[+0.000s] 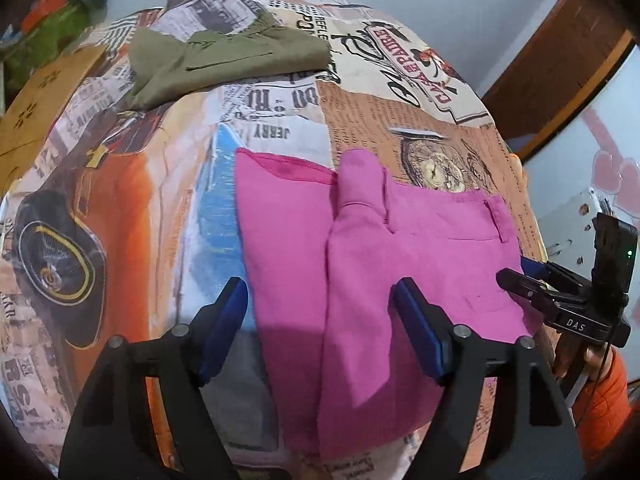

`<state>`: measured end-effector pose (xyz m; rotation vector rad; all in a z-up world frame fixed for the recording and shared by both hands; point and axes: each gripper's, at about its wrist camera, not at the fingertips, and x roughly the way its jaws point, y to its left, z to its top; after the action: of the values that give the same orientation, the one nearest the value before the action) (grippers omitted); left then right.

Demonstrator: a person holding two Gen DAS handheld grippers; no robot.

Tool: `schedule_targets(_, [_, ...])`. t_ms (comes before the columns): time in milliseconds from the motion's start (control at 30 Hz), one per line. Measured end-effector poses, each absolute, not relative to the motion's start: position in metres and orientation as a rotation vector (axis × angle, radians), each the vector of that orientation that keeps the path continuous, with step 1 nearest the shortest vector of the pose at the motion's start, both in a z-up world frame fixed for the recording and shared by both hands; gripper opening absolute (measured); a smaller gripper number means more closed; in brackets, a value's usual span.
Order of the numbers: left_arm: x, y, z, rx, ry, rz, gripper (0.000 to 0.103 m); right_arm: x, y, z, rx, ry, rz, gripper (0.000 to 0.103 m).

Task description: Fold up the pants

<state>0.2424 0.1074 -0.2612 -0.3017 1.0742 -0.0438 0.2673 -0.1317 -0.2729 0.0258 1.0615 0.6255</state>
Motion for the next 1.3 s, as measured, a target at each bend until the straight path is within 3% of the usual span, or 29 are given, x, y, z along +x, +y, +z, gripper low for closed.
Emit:
schedule_targets(267, [0.247,0.108,-0.270,-0.328,1.088,-0.022,0.076,0.267,-0.129,-0.271,0.042,1.058,0.628,0.045])
schedule_targets(467, [0.253,0.101,-0.267,-0.318,1.065,-0.039,0.046,0.269,-0.133,-0.270,0.087,1.050,0.614,0.026])
schedule_targets(567, [0.254,0.096,-0.265,-0.310,1.061,-0.054,0.031,0.272,-0.136,-0.271,0.124,1.056,0.614,0.023])
schedule_targets(800, [0.252,0.086,-0.254,-0.266,1.053,-0.051,0.012,0.269,-0.136,-0.256,0.129,1.006,0.607,0.012])
schedule_targets(1300, [0.230,0.089,-0.195,-0.207,0.946,-0.034,0.010,0.260,-0.127,-0.208,0.123,0.884,0.657,0.010])
